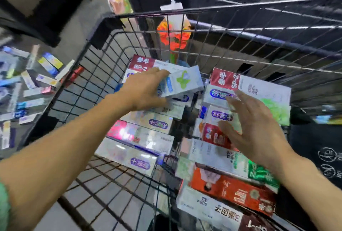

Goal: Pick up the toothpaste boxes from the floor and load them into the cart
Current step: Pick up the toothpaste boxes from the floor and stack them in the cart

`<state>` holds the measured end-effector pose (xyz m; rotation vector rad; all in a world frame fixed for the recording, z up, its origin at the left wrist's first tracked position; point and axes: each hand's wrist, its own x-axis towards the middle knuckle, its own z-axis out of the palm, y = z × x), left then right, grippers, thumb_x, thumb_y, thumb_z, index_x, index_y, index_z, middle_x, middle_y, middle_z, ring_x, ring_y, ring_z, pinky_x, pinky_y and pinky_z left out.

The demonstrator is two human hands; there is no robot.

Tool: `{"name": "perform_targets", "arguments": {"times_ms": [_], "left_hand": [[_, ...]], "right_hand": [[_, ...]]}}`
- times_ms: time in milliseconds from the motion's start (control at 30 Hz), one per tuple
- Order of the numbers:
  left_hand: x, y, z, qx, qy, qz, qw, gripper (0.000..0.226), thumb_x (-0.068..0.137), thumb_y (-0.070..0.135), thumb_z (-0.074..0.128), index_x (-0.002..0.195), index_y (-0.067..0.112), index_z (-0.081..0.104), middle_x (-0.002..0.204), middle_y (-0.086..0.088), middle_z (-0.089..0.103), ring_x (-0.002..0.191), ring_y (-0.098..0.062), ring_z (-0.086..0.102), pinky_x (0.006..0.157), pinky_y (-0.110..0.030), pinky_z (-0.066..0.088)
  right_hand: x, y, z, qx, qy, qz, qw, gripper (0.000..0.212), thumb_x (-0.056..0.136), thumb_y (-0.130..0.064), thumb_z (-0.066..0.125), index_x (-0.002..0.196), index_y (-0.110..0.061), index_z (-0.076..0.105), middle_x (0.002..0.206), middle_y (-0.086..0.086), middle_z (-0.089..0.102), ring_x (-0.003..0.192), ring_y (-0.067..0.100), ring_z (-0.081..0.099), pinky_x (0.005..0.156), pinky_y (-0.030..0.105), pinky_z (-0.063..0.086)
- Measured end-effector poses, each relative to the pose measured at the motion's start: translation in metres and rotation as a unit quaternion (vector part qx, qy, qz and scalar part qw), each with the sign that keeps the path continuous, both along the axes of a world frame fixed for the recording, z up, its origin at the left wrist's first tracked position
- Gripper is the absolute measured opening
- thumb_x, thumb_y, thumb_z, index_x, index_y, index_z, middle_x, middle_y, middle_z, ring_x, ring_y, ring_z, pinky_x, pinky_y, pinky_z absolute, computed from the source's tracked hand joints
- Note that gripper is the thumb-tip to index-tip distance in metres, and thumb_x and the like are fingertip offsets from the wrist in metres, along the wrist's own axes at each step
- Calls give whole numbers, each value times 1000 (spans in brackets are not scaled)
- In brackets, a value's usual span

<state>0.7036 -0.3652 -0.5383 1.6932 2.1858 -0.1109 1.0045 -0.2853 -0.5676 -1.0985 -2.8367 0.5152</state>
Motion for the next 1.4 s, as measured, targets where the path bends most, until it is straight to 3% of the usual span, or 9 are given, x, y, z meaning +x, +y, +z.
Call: {"name": "perform_targets", "arguments": {"times_ms": [233,433,600,667,767,933,1100,1233,1400], "left_hand": [[-30,54,-22,-15,135,-172,976,89,83,67,65,153,24,31,129,-5,50,115,-29,50,85,-41,47],[-47,62,-32,39,240,-223,944,83,95,63,51,159,24,16,140,-3,47,124,-29,47,101,-44,40],[-61,43,-45,84,254,-192,944,83,86,40,77,152,27,29,129,-8,54,118,-29,53,96,-45,44],[-65,38,-44,95,269,-185,940,81,82,24,79,151,26,36,131,-7,57,119,-31,54,95,-46,44],[-66,35,-41,78,277,-175,941,92,81,10,72,157,26,21,145,-5,46,128,-32,47,100,-47,40],[-65,29,-44,44,302,-168,937,97,86,11,66,159,23,3,158,-4,28,140,-32,35,109,-50,33],[-56,12,-47,24,293,-118,949,89,94,12,57,159,20,-4,167,-8,9,151,-35,17,118,-55,21],[-47,-19,-9,60,259,-84,960,76,100,28,52,160,21,6,166,-9,19,151,-36,23,120,-57,19],[-30,-89,109,175,247,-43,952,68,90,35,63,151,12,43,149,-15,51,136,-37,49,109,-59,39]], "right_hand": [[-16,4,-11,0,21,-42,999,69,91,-55,50,142,-9,53,153,15,44,135,37,45,110,50,38],[-39,-8,-22,0,50,-25,998,71,93,-55,46,143,-5,51,153,17,44,135,35,44,112,48,36],[-62,-11,-11,2,63,-34,997,72,93,-57,42,143,-6,51,153,17,45,135,38,45,112,49,38],[-69,-12,-5,11,61,-32,998,72,93,-57,41,144,-7,51,152,16,45,137,36,44,113,51,38],[-74,-14,-1,19,47,-29,998,72,93,-57,41,144,-8,52,151,15,47,137,36,43,113,52,38],[-73,-24,0,22,28,-8,999,73,93,-60,40,146,-11,49,156,11,41,139,36,42,112,54,39],[-75,-31,18,-17,45,-41,998,78,90,-67,32,150,-19,44,159,4,36,144,26,32,119,43,28],[-83,-32,45,16,61,-33,997,77,89,-64,35,145,-13,50,153,13,45,138,35,44,115,51,36],[-102,-43,132,56,30,14,998,72,93,-62,33,139,-12,56,150,16,49,134,38,48,113,52,37]]}}
